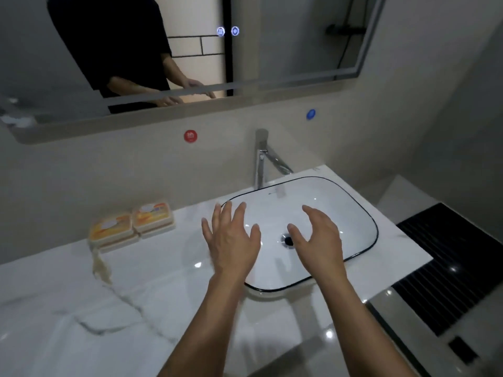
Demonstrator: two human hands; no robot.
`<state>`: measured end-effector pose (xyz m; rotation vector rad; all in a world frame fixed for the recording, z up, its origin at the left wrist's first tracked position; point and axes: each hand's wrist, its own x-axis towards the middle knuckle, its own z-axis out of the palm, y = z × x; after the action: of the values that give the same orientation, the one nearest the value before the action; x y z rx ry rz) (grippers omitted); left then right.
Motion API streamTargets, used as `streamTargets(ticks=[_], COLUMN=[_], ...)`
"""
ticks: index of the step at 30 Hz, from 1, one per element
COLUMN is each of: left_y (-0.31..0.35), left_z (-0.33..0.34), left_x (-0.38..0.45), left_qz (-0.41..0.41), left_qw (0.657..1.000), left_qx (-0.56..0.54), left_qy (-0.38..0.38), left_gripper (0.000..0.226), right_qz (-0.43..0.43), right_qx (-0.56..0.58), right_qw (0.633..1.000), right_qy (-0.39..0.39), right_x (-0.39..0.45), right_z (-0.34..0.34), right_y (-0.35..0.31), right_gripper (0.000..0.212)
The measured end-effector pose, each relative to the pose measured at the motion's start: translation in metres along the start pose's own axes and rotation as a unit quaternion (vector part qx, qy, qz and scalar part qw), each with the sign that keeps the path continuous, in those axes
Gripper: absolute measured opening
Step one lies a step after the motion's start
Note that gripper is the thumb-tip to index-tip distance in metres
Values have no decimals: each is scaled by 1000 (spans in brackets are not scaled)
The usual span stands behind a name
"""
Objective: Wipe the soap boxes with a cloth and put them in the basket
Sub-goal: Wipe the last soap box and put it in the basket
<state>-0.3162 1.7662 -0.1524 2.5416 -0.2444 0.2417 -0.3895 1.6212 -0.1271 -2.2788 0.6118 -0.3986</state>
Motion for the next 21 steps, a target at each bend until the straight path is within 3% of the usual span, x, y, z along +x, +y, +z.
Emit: streamTargets(ticks=[11, 21], left_y=[207, 329], left_z=[75, 130], left_x=[-65, -78], left_qz=[180, 316], left_qw=[981, 938], left_qx=[-35, -44], left_qy=[-64, -135], left_gripper=[54, 55], right_qz=[81, 176], right_qx=[-31, -54], right_qw=[986, 950], right_qy=[139, 251], right_x=[-25, -28], right_z=[-177, -275], right_y=[122, 193], right_gripper=[55, 59])
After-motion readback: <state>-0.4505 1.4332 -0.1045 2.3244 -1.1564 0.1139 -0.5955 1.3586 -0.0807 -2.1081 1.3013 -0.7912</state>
